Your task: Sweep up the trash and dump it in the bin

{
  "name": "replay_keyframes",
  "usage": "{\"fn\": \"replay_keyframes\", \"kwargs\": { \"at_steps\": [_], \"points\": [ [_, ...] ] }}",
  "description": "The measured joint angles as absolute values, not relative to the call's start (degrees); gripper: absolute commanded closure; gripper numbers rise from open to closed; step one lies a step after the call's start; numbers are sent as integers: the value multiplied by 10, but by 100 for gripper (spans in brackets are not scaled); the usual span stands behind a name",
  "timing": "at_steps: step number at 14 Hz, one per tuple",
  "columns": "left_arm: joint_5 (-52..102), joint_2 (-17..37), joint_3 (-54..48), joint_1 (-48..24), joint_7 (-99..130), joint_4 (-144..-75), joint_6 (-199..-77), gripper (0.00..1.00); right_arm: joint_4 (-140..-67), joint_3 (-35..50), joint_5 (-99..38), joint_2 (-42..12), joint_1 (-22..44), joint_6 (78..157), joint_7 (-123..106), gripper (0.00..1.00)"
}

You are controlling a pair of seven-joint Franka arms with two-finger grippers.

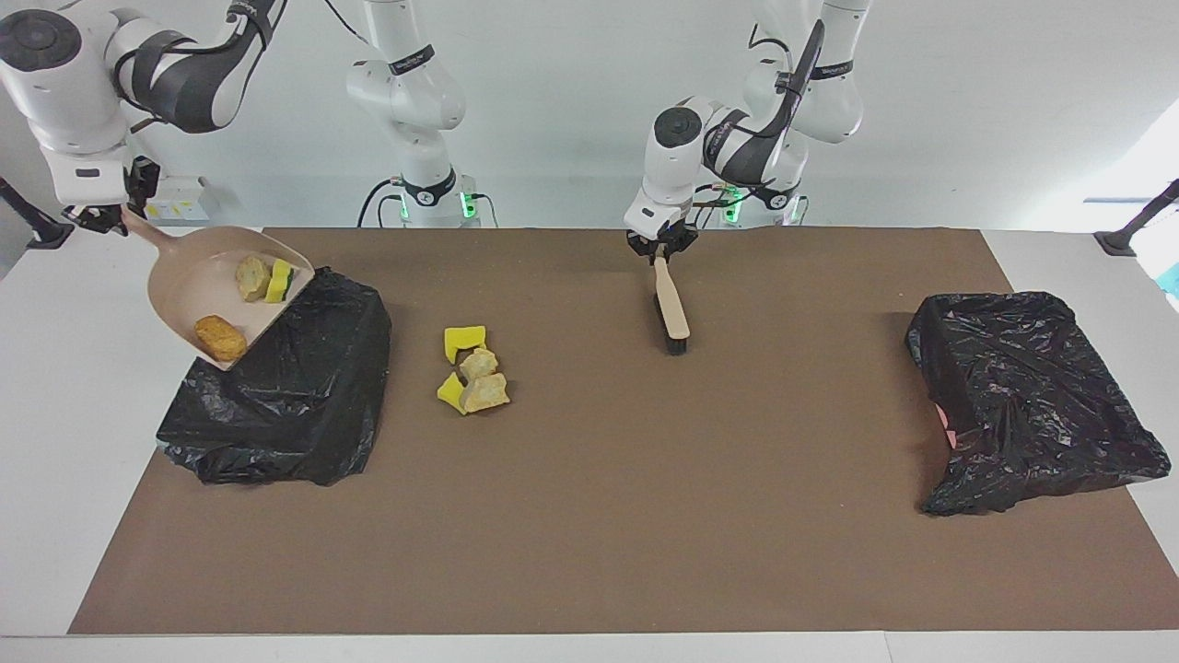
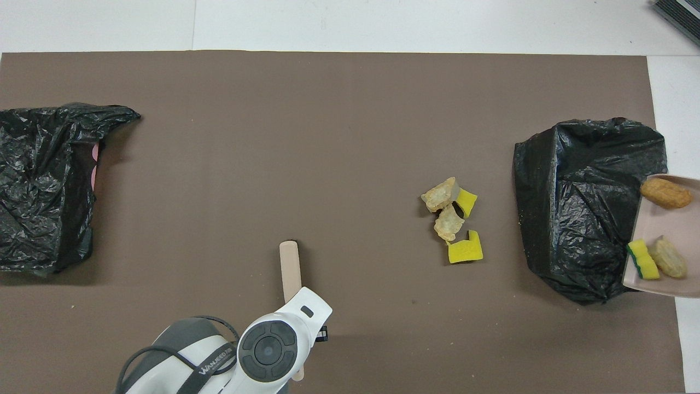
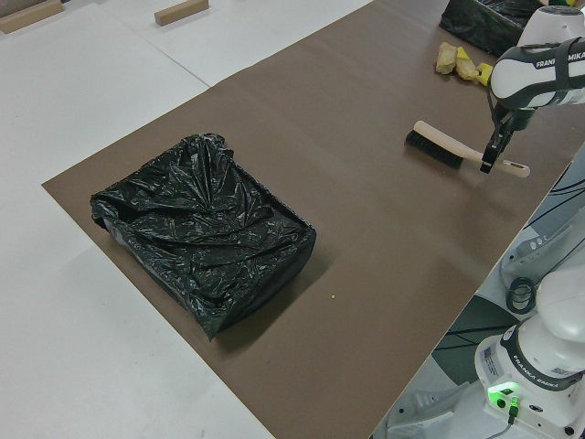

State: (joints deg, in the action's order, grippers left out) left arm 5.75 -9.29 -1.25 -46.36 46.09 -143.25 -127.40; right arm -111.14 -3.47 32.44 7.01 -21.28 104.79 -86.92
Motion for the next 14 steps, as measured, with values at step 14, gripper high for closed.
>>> {"fn": "replay_keyframes", "kwargs": {
  "at_steps": [14],
  "points": [
    [56, 15, 3, -187, 161, -1163, -1175, 0, -1113, -29, 420, 70, -144, 1053, -974, 100]
  ]
}}
